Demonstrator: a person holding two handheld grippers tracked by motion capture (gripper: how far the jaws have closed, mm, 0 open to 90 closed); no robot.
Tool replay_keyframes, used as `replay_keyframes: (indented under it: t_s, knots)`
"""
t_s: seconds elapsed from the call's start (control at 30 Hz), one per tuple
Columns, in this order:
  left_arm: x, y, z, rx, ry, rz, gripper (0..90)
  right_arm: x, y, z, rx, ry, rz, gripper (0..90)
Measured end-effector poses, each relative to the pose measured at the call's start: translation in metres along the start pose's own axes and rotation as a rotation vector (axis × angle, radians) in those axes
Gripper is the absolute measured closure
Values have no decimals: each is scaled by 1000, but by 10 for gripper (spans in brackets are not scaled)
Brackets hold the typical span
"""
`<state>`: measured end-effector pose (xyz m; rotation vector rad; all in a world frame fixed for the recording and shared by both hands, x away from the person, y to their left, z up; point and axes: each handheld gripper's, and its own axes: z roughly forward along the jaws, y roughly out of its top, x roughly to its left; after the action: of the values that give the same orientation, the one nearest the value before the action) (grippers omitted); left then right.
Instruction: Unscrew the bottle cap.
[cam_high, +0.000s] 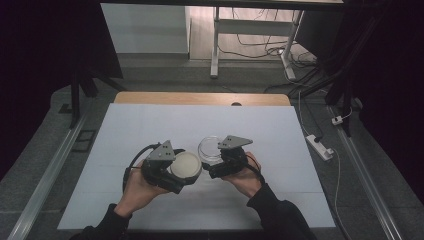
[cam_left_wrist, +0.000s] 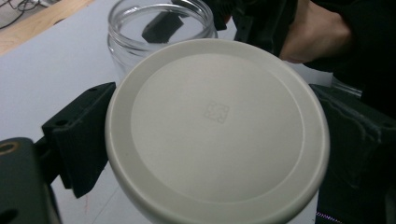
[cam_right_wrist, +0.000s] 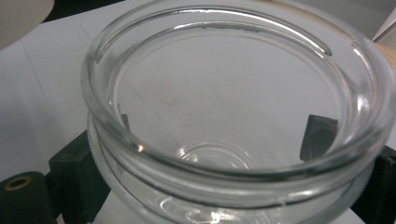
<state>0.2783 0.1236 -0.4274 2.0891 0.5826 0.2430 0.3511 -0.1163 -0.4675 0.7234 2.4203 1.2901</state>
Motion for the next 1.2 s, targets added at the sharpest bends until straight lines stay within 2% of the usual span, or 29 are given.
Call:
replay_keyframes:
  t_s: [0.47, 1.2]
  knots:
    - [-1, -16, 16, 20, -28, 11, 79, -11, 5, 9, 3, -19, 15, 65]
    - [-2, -29, 46, 32, -71, 9, 79, -30, 16, 27, 0, -30, 37, 65]
